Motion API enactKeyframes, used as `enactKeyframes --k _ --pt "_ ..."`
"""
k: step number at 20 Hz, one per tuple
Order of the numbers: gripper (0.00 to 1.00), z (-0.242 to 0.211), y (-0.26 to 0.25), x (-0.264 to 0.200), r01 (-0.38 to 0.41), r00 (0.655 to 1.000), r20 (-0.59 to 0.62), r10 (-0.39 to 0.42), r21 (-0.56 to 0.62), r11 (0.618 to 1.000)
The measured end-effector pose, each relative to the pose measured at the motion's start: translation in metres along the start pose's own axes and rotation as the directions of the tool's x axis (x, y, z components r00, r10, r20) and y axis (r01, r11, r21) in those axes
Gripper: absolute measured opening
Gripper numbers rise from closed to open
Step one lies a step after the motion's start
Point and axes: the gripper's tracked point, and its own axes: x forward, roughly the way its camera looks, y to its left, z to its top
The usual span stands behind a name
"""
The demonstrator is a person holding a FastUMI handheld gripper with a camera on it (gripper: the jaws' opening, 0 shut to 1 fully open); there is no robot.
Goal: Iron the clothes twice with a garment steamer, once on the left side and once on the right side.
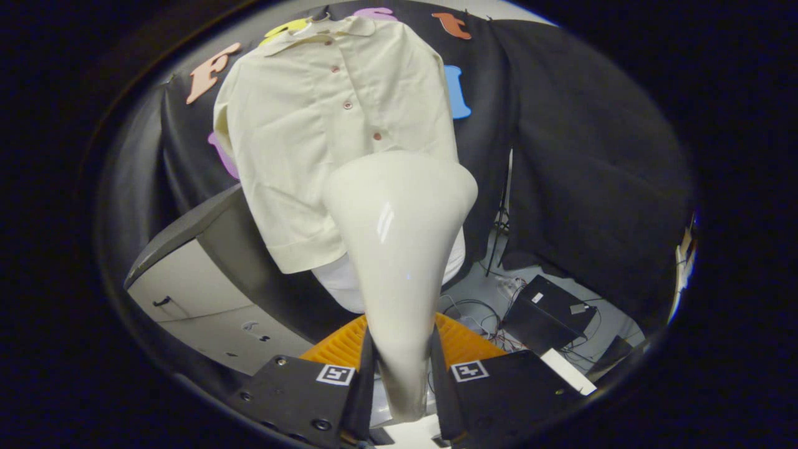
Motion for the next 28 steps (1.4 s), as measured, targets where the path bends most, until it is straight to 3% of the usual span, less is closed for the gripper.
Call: enactKeyframes --k 6,14,20,22,24,28 --pt "0.42 0.011 0.072 -0.040 -0.032 0.997 0.061 0.036 -0.061 0.998" --pt "0.42 0.074 0.153 -0.107 -0.118 0.965 0.223 0.141 -0.114 0.986" --pt "0.42 0.108 0.182 -0.163 -0.171 0.916 0.337 0.220 -0.168 0.971" --pt "0.42 0.129 0.186 -0.190 -0.158 0.859 0.458 0.228 -0.186 0.970" --pt "0.41 0.129 0.189 -0.202 -0.151 0.834 0.499 0.237 -0.208 0.966" --pt "0.41 0.103 0.192 -0.199 -0.161 0.857 0.455 0.242 -0.210 0.964"
